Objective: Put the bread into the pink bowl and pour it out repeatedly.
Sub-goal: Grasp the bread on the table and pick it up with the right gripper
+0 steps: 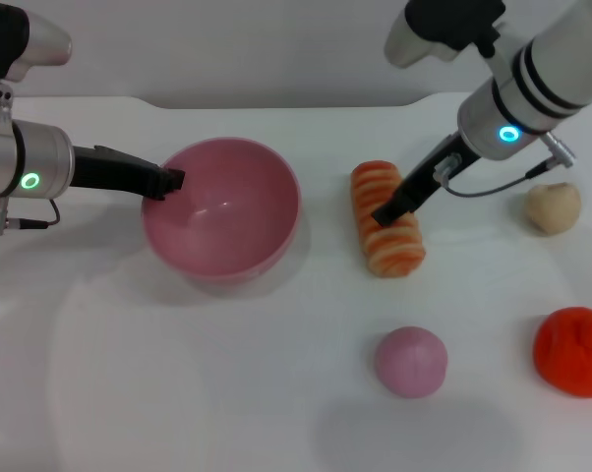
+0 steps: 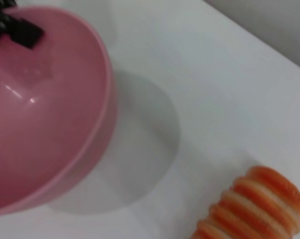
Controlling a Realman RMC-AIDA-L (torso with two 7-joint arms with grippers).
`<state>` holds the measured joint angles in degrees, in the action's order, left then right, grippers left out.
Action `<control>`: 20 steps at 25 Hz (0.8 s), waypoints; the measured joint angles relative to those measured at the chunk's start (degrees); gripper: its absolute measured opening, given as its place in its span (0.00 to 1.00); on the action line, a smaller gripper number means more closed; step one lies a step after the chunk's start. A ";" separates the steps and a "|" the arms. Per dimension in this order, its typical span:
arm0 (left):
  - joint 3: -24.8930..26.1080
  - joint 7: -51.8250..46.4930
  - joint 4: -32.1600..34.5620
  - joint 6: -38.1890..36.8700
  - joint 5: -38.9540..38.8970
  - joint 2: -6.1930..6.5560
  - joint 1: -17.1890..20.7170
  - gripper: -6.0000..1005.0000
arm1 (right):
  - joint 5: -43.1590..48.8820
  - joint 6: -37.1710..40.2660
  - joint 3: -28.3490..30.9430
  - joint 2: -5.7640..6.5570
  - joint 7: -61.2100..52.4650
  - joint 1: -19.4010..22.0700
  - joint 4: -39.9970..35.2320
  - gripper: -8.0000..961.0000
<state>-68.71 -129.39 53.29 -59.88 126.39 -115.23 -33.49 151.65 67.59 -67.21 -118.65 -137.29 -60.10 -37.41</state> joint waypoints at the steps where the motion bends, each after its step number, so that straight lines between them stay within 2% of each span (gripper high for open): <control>1: 0.00 0.01 0.00 -0.05 0.00 0.05 0.00 0.05 | 0.00 -0.38 -0.43 -0.03 -0.41 0.26 0.29 0.71; 12: -0.33 0.08 0.06 -0.60 0.06 0.29 0.07 0.05 | -0.90 -4.30 -0.56 -0.36 -1.38 2.74 2.25 0.68; 20: -0.36 0.10 0.04 -1.00 0.09 0.29 0.17 0.05 | -1.91 -7.83 -2.13 -0.49 -1.08 2.69 5.61 0.66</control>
<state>-69.07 -129.29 53.33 -60.88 126.47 -114.93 -33.31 149.74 59.77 -69.34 -119.13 -138.37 -57.42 -31.80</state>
